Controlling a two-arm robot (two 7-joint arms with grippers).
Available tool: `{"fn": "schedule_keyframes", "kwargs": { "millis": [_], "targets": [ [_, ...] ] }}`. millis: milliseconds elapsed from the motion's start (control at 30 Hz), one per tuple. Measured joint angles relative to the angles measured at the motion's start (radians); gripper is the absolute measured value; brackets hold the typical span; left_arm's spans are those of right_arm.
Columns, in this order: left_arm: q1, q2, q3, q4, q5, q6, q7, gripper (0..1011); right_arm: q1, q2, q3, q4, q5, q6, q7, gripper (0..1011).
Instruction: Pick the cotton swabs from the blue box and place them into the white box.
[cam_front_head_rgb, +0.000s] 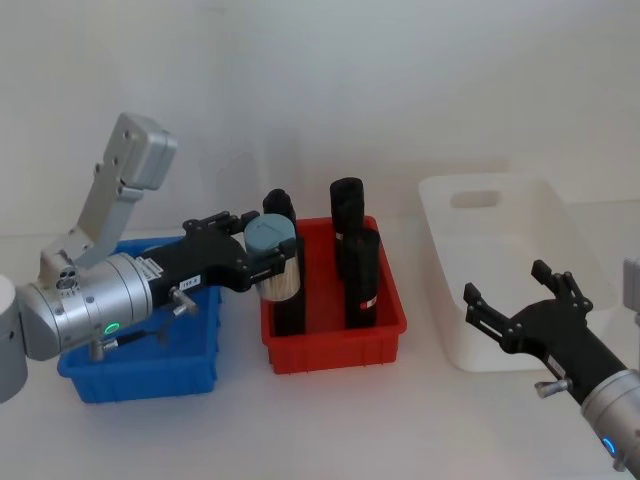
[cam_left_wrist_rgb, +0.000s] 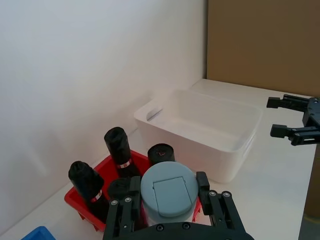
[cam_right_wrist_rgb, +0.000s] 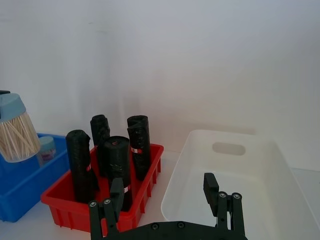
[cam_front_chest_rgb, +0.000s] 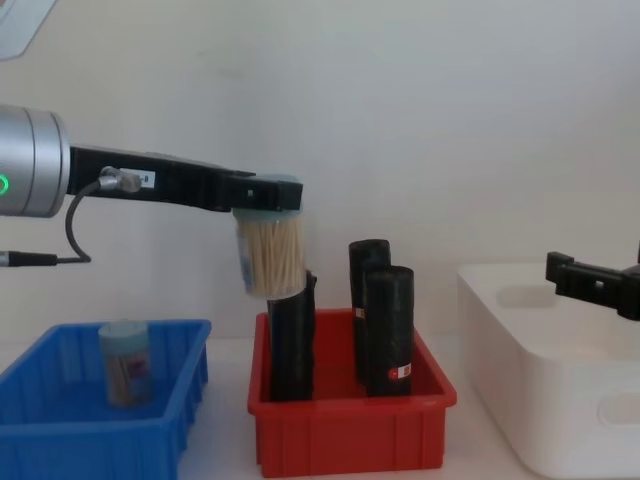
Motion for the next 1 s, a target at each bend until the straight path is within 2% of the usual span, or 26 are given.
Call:
{"fn": "schedule_keyframes", "kwargs": {
  "millis": [333,567,833,1000],
  "targets": [
    [-0.015,-0.005,0.007,-0.005,-0.001,0.007,-0.054,670,0.000,0.000,0.000,0.000,0.000,0.000,0.001,1001],
    [-0.021,-0.006,0.010,-0.006,-0.002,0.011,-0.076,670,0.002,0.002,-0.001,-0.003,-0.005,0.003,0.034,1001],
    [-0.024,-0.007,0.012,-0.007,-0.002,0.012,-0.087,670,0.011,0.006,-0.009,-0.013,-0.018,0.018,0.106,1001],
    [-0.025,-0.007,0.012,-0.008,-0.002,0.013,-0.091,670,0.027,0.006,-0.017,-0.022,-0.034,0.039,0.179,1001]
  ]
}}
